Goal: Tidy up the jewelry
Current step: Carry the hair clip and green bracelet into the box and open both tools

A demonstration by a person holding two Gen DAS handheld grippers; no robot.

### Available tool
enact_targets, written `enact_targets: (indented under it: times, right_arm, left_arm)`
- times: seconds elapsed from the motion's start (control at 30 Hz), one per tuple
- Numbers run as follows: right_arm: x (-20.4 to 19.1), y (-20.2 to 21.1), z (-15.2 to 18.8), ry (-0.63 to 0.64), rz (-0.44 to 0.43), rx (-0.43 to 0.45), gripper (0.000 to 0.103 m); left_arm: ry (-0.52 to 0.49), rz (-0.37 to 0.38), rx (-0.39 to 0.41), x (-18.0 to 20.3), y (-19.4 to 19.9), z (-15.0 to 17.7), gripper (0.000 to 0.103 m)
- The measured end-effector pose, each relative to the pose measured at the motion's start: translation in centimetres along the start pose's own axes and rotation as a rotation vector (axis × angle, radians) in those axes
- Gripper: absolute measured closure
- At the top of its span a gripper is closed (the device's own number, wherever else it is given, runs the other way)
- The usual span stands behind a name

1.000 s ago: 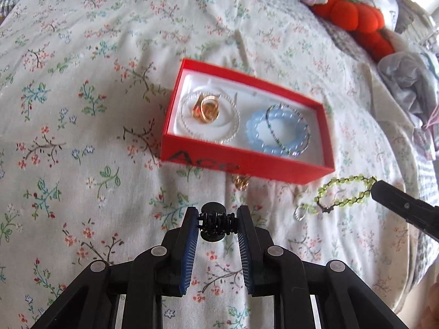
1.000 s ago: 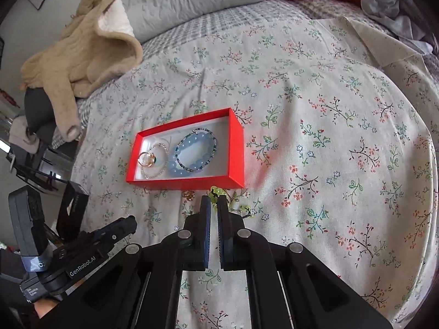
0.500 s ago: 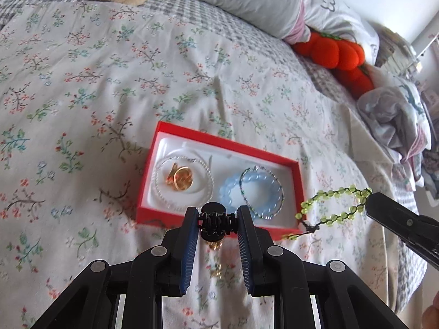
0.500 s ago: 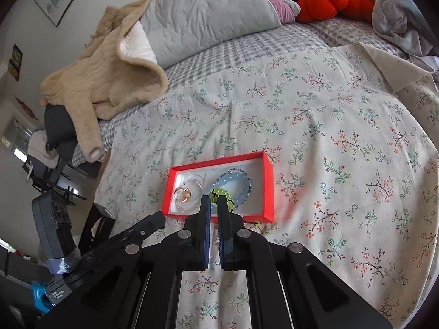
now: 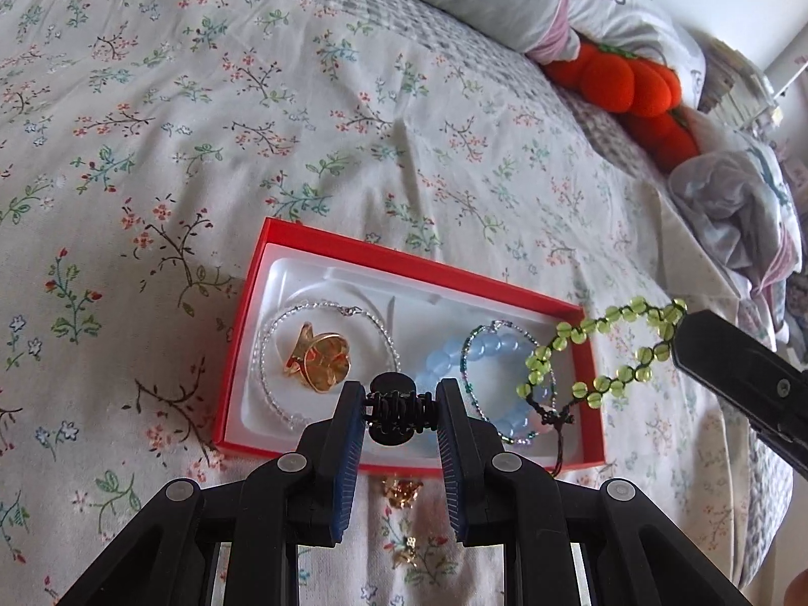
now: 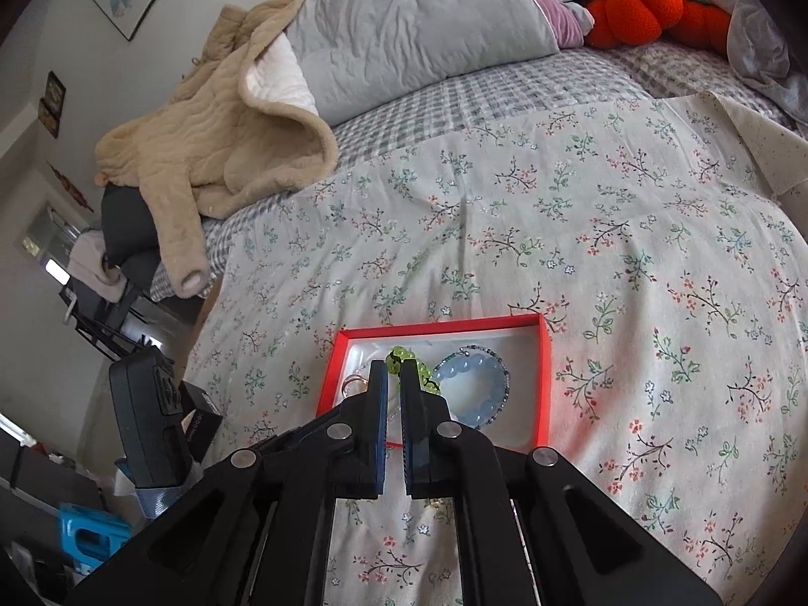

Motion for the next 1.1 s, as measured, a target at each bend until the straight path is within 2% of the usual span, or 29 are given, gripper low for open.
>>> enact_targets:
  times: [0.17, 0.3, 0.47, 0.67, 0.73, 0.8, 0.87, 1.1]
  right_arm:
    - [0.9, -2.0, -0.3, 0.005, -0.003, -0.016, 0.098]
    - [2.3, -3.5, 0.3, -0.006, 0.026, -0.06, 0.098]
    - [4.7, -5.0, 1.4, -0.022, 0.101, -0.118, 0.098]
    - [5.9, -5.3, 1.4, -0.047, 0.123, -0.125, 0.096]
    - [5.8, -4.9, 1.2, -0.045, 0.125, -0.118, 0.089]
    - [5.8, -4.4, 1.2, -0.054, 0.122, -0.11, 0.071]
    - [5.7, -3.9, 1.3, -0.07, 0.114, -0.107, 0.06]
    - [5.8, -1.6, 2.4, -0.087, 0.162, -0.117, 0.055]
  left_arm:
    - [-0.014, -0.007, -0.007, 0.1, -0.6, -0.2, 0.079]
    - [-0.022, 0.0, -0.01, 0.5, -0.3, -0.2, 0.071]
    - [-0.049, -0.016, 0.006, 0.6, 0.1, -0.3, 0.064]
    - [-0.04, -0.018, 0.006, 0.5, 0.4, -0.4, 0.056]
    - [-0.03, -0.017, 0.008, 0.3, 0.5, -0.4, 0.054]
    - [-0.015, -0.02, 0.004, 0.2, 0.7, -0.1, 0.051]
    - [-0.006, -0.027, -0.002, 0.2, 0.9, 0.2, 0.05]
    - [-0.004, -0.096, -0.021, -0.3, 2.2, 1.5, 0.04]
Point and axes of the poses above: each gripper's, at about its wrist camera, not at the fingertips, and y roughly against the way its jaws point, x to its right, z to its underside, the point moved 10 cm from there along -y, roughly the way its jaws point, and after that the axes turned 5 degrees about y, right-handed, at the moved point
